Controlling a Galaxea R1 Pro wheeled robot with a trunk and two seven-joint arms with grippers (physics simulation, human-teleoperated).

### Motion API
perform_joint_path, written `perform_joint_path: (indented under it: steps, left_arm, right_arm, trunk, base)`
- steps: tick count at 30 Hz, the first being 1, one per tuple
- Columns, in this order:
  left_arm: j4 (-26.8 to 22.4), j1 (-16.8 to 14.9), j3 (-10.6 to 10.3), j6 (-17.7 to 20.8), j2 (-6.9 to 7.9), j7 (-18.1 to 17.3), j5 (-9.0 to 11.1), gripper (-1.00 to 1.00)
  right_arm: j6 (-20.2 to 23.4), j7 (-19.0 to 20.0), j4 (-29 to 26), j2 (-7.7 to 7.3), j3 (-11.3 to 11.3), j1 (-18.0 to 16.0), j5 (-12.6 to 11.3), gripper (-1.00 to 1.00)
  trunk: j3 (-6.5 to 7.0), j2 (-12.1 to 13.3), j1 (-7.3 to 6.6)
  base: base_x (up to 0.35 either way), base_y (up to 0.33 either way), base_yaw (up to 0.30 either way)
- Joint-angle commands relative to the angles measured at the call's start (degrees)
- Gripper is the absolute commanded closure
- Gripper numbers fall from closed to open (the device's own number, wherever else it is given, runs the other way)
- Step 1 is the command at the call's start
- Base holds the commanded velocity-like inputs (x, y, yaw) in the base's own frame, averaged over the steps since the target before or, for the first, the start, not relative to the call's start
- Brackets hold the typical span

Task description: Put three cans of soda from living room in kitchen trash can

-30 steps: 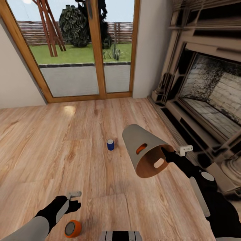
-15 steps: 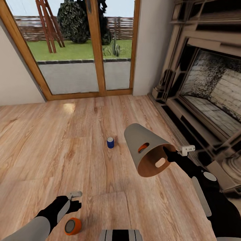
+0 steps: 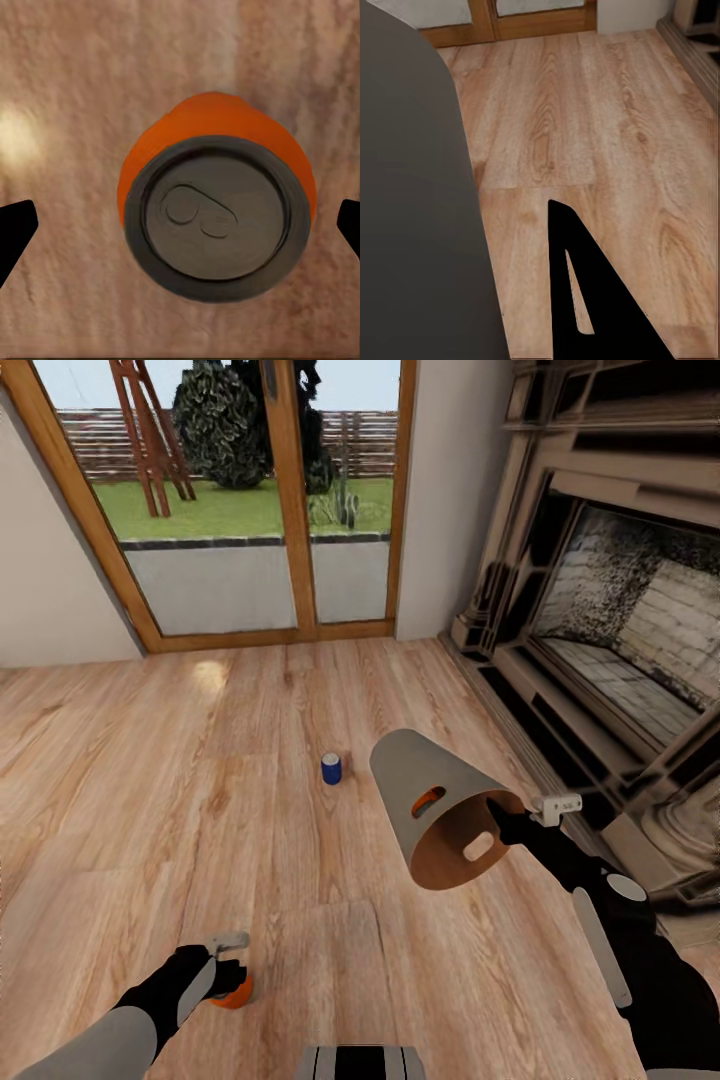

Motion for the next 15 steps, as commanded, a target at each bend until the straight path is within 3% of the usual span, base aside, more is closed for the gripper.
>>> perform_joint_path:
  steps: [1,15]
  left_arm:
    - [0.0,0.0,0.0,0.0,-0.01,0.0,0.0,-1.0]
    - [0.0,0.0,0.0,-0.1,-0.4,0.0,0.1,-1.0]
  right_arm:
    - [0.0,0.0,-0.1,0.01,0.0,0.0,-0.4,1.0]
    - [0.0,0.0,-0.1,0.01,0.1,0.0,-0.4,1.0]
  trunk:
    - [0.01,0.0,-0.01]
    - [0.01,0.0,-0.01]
  base:
    - [-0.08,0.0,0.0]
    - [-0.01,0.0,0.0]
